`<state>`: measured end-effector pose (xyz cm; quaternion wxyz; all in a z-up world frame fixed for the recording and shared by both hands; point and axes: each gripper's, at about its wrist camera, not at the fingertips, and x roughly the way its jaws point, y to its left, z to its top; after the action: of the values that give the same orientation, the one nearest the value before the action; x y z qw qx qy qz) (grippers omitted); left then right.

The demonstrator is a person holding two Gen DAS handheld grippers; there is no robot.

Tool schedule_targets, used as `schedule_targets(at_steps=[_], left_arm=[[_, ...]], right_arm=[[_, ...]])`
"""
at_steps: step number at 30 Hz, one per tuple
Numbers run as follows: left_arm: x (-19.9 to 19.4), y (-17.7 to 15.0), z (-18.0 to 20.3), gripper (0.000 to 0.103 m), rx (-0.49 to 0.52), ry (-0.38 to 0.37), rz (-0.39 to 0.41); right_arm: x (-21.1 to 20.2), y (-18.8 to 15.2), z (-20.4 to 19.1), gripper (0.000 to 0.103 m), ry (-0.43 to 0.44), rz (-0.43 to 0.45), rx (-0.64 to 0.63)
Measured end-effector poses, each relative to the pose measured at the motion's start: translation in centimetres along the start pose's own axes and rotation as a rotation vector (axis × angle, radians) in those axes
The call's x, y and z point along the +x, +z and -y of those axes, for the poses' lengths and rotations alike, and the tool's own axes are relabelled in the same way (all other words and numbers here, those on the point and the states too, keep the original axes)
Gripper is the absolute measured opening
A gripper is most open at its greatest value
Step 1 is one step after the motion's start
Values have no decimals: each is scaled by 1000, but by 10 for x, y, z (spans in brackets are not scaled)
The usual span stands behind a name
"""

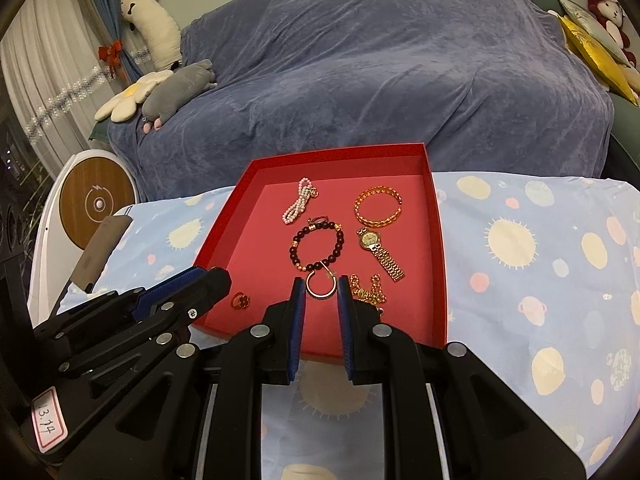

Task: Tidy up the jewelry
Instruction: 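Carry both hoop earrings into the red tray and open both tools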

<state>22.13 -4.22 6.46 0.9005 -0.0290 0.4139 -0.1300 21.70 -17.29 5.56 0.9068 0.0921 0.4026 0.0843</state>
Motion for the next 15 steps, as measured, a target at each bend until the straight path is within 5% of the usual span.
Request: schedule_targets(at_steps=[15], left_arm=[[35,23,-10,16,-42,-13,-6]], right_arm=[[32,11,14,15,-28,-21,50]])
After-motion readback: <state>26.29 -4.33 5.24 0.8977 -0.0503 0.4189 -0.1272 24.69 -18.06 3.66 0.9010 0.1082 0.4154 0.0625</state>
